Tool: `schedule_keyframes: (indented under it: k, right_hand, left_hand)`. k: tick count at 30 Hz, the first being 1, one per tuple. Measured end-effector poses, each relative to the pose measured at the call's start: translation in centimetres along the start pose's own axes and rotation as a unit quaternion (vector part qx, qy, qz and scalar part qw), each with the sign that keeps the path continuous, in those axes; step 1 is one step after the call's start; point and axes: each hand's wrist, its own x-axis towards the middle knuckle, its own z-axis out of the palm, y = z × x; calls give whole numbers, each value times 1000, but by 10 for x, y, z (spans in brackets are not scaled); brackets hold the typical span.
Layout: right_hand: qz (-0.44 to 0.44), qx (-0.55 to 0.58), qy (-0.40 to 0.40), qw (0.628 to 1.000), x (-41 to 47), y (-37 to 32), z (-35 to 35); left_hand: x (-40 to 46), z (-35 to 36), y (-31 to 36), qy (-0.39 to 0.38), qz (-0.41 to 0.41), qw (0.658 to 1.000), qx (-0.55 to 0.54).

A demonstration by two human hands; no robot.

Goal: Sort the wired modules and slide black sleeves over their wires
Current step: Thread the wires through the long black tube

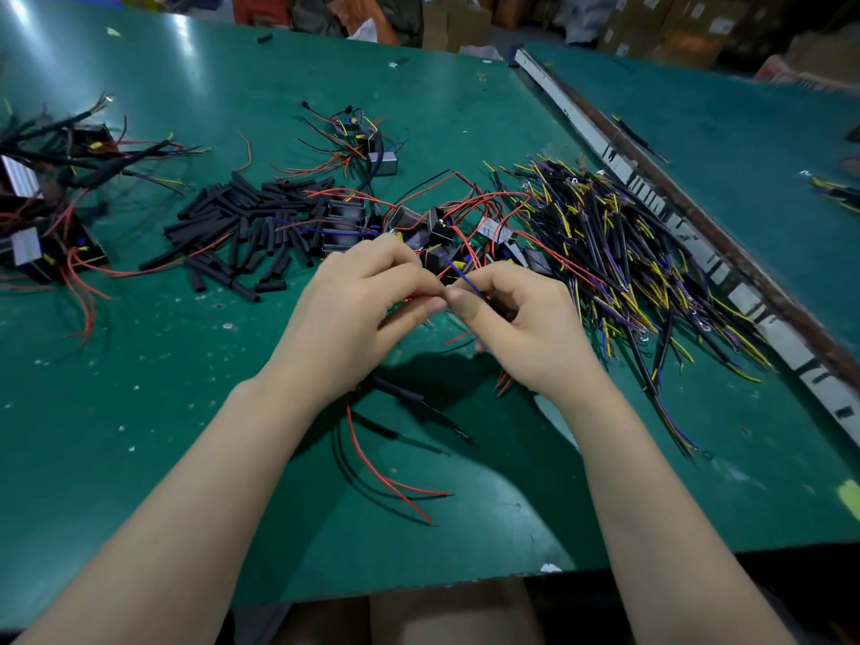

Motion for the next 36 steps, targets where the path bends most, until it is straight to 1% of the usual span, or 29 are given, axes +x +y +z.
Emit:
schedule_keyframes:
  k: [3, 6, 9, 13, 18, 22, 23, 25, 28, 30, 32, 34, 35, 36]
  right_hand:
    - [63, 41, -35, 997, -1, 1, -3]
    - [96, 61, -50, 992, 0, 1, -5]
    - [100, 76, -60, 990, 0, -1, -5]
    - [101, 87, -54, 990, 1, -5, -2]
    - [118, 72, -64, 988, 2, -5, -1]
    - [137, 105, -77, 982, 4, -3, 0]
    - [133, 104, -79, 983, 4, -2, 0]
    - [106, 66, -68, 990, 3, 0, 0]
    - [30, -17, -25, 999, 3, 4, 1]
    - [17, -13, -5, 1000, 3, 6, 3]
    - [12, -14, 8, 1000, 3, 9, 5]
    - [-2, -28, 20, 999, 3, 11, 6]
    - [-5, -31, 28, 999, 4, 12, 6]
    - [-6, -33, 35, 999, 3, 12, 6]
  left_hand:
    - [2, -1, 0, -1, 44, 998, 55]
    - [2, 1, 3, -1, 58, 994, 90]
    - [1, 1, 5, 8, 48, 993, 103]
    - [0, 3, 6, 24, 38, 993, 112]
    - [-1, 3, 7, 26, 43, 992, 115]
    - [-1, 4, 9, 30, 43, 992, 116]
    - [-1, 4, 8, 30, 31, 993, 107]
    - [-1, 3, 5, 36, -5, 997, 74]
    - [-2, 4, 1, 36, -60, 997, 31]
    - [-2, 5, 0, 20, -94, 995, 20]
    - [-2, 4, 2, 27, -122, 992, 17]
    - [1, -1, 9, 63, -105, 993, -2]
    - [1, -4, 14, 63, -70, 996, -10]
    - [1, -7, 17, 39, -21, 999, -15]
